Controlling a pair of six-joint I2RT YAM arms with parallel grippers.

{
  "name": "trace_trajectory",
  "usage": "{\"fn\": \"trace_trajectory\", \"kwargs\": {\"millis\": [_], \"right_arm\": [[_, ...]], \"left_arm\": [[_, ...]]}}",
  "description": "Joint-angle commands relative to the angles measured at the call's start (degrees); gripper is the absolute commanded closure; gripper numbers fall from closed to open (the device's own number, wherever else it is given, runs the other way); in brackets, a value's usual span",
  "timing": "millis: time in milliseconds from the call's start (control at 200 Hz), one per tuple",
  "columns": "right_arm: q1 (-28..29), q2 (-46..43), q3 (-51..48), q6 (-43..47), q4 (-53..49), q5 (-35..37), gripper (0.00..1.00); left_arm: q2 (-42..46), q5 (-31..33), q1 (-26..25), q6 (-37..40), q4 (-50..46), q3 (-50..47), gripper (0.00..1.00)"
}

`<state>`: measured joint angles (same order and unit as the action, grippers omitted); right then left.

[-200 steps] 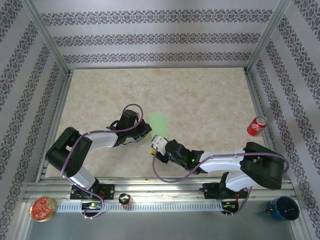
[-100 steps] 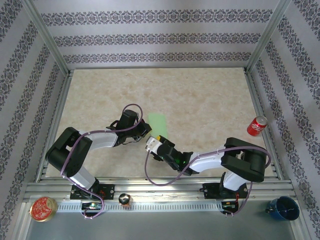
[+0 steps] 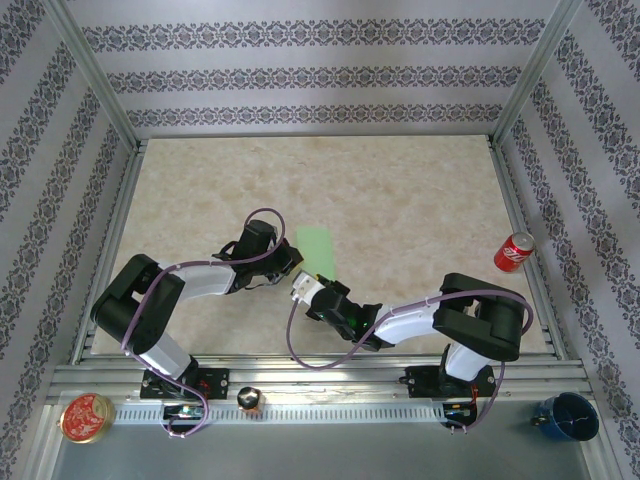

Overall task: Fold a paper plane with a square sheet of paper (pick it up from the middle)
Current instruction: Third fold the triangle at the center of the table.

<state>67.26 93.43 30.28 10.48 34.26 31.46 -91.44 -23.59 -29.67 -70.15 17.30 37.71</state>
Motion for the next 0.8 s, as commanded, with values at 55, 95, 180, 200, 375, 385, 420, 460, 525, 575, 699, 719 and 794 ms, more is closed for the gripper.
{"fn": "trace_trajectory", "kwargs": {"millis": [55,95,180,200,375,385,420,460,525,575,699,719,794], "right_arm": [[-0.6,0.4,0.9,-2.6,1.6,0.9,0.88],[-0.9,0.1,0.9,-3.0,1.5,0.8,0.92],[-1.3,-0.5,0.6,-3.6,1.5,-0.3,0.98],[-1.5,-0.7,0.5,-3.8,1.5,-0.5,1.00],[-3.2,-2.7,-1.0,-5.9,1.9,-6.8,1.00],[-3.4,-2.9,-1.1,-6.1,1.9,-7.5,1.00],[-3.9,-3.4,-1.6,-6.9,2.1,-9.5,1.00],[-4.7,-4.0,-2.1,-7.9,2.5,-11.7,1.00],[-6.1,-4.9,-2.9,-9.6,2.8,-15.2,1.00],[-7.3,-5.6,-3.4,-10.9,2.9,-18.9,1.00],[-10.4,-7.3,-4.9,-15.8,4.0,-27.0,1.00],[-10.8,-7.5,-5.1,-16.7,4.1,-28.1,1.00],[-12.4,-8.3,-5.7,-19.6,5.1,-32.9,1.00]], "left_arm": [[-0.2,-0.5,-0.5,-0.7,2.0,-0.5,1.00],[-0.2,-0.6,-0.6,-0.7,2.0,-0.5,1.00],[0.0,-0.4,-0.6,-0.4,2.2,-0.5,1.00],[0.1,-0.2,-0.6,-0.4,2.3,-0.7,1.00],[2.8,1.2,-0.6,2.1,-0.4,-0.3,0.80],[2.9,1.3,-0.6,2.4,-0.8,-0.2,0.78],[3.5,1.6,-0.6,3.6,-2.6,0.4,0.70],[4.4,2.7,-0.5,4.9,-5.3,1.1,0.66],[6.2,4.4,-0.4,7.4,-9.4,2.4,0.64],[7.4,5.5,0.1,9.1,-12.6,3.4,0.63],[9.8,6.8,1.8,14.2,-18.6,6.6,0.62],[9.9,6.7,2.2,15.0,-19.4,7.2,0.62],[9.3,5.3,3.4,18.3,-22.0,9.9,0.62]]}}
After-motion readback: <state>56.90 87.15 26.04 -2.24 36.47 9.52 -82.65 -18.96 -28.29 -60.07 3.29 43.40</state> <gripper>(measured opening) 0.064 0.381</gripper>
